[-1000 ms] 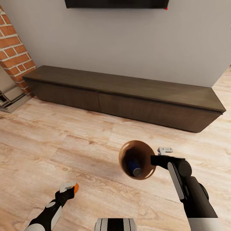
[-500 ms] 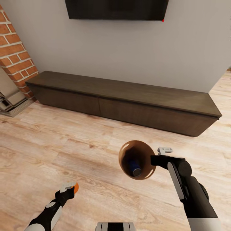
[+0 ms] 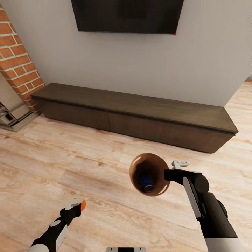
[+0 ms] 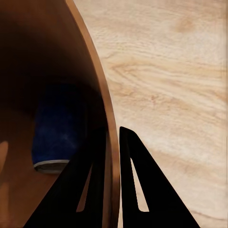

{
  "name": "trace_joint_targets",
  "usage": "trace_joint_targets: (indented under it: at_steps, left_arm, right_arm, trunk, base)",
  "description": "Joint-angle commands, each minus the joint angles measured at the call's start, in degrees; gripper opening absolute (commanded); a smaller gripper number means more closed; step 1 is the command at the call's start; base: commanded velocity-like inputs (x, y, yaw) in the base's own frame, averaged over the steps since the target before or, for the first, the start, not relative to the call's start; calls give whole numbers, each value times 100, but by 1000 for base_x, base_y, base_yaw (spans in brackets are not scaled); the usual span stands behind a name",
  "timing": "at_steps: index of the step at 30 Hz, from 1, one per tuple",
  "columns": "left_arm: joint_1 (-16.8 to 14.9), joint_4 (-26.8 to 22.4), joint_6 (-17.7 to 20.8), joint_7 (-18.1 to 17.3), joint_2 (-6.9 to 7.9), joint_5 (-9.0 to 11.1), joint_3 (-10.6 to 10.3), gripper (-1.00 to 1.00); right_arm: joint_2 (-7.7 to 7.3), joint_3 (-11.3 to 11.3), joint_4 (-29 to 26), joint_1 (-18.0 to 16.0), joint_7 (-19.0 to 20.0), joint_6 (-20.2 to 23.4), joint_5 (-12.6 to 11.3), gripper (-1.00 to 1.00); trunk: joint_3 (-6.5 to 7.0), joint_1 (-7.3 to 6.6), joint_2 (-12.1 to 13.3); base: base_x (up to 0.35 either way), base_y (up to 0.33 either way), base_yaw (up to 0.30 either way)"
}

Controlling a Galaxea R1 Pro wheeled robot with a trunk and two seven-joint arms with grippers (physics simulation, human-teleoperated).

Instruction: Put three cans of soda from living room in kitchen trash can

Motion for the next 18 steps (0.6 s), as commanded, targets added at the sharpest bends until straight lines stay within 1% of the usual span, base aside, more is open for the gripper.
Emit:
trace_joint_targets:
  at_steps: [1, 18]
  left_arm:
    - [0, 1, 0, 1, 0, -1, 0, -100]
    - [0, -4, 0, 1, 0, -1, 1, -100]
  right_arm:
    - [1, 2, 0, 0, 36, -2, -121, -100]
    - [1, 2, 0, 4, 36, -7, -121, -100]
  trunk:
    - [28, -23, 42]
    - [495, -396, 723]
  base:
    - [0, 0, 0]
    - [0, 0, 0]
